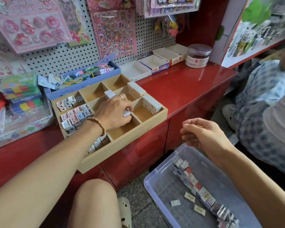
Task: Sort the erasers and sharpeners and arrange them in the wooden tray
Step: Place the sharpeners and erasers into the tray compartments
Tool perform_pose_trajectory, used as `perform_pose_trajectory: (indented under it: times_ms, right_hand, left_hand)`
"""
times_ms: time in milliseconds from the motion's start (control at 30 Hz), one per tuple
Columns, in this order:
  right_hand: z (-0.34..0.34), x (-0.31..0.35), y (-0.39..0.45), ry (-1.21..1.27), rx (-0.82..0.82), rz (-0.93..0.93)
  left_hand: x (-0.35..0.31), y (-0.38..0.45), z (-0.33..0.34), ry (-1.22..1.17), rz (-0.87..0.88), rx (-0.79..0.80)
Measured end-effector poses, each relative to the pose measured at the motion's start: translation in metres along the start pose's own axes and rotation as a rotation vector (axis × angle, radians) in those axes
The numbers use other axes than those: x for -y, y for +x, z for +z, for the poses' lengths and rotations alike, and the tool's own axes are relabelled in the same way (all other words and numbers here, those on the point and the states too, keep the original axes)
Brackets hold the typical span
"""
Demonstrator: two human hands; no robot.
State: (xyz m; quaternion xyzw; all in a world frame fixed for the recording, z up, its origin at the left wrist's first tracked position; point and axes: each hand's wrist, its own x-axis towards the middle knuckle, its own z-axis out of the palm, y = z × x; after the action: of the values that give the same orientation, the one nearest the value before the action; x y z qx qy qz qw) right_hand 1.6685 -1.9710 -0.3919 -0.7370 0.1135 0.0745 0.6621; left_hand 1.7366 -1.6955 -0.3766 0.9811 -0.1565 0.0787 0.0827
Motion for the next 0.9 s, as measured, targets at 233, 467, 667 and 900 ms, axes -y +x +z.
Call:
perform_pose_trajectory:
  times_ms: [233,467,667,900]
  right_hand:
    - [-0.014,-0.001,-0.009,-0.186,0.016,-0.07]
    - [-0.039,-0.007,-0.03,-0.345,0.014,-0.13]
    - [-0.063,-0.032,-0.047,-0.413,-0.009,-0.106]
    - [-0.095,-0.081,-0.047,-0.387,-0.05,-0.003]
  left_hand:
    - [-0.02,-0.018,-0.025,-0.176,0.023,-0.112]
    - [-0.087,-0.069,-0.01,-0.572,0.005,-0.034]
    - [-0.133,-0.105,0.049,-0.675,-0.025,0.265]
    - [-0.186,-0.133,0.113,-0.763,-0.065,0.436]
